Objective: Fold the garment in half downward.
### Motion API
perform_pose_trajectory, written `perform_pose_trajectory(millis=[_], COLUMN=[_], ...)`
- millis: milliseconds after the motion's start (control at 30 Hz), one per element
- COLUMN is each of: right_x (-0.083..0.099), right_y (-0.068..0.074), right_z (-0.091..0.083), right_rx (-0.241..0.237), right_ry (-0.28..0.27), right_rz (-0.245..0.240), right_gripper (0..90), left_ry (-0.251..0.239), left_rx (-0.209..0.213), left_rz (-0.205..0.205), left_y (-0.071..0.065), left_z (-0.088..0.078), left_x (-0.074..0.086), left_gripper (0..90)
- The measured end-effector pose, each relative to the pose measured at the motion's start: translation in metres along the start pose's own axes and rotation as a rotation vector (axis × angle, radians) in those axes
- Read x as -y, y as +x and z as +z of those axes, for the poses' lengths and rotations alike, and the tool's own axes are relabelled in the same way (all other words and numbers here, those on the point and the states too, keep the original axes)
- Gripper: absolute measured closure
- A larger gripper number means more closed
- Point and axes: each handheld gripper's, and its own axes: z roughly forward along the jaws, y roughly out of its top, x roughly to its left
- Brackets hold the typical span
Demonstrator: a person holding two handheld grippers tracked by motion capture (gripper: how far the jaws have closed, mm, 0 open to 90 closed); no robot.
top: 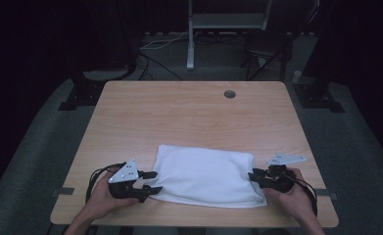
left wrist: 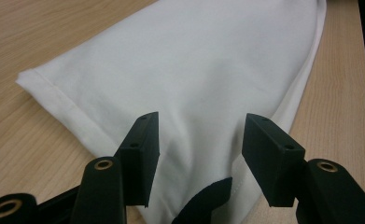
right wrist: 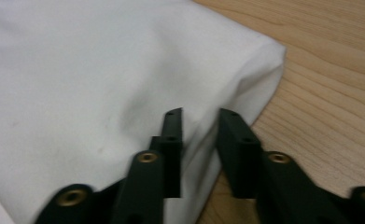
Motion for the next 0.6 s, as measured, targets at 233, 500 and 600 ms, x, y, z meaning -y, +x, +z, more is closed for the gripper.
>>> perform_pose_trajectory(millis=[233, 500, 600], right_x=[-0.008, -0.007, -0.005], right_y=[-0.005, -0.010, -0.011], right_z=[-0.009, -0.006, -0.003], right_rx=[0.002, 0.075, 0.120], right_ry=[-0.028, -0.003, 0.010], right_rz=[0.008, -0.023, -0.039], right_gripper=[85.7, 85.1, 83.2], left_ry=[0.013, 0.016, 0.017], left_rx=[0.010, 0.010, 0.012], left_rz=[-0.001, -0.004, -0.005], left_y=[-0.001, -0.001, -0.002], left_z=[0.004, 0.005, 0.005], left_x=[0.002, 0.003, 0.003], left_gripper=[46.3, 46.0, 45.1])
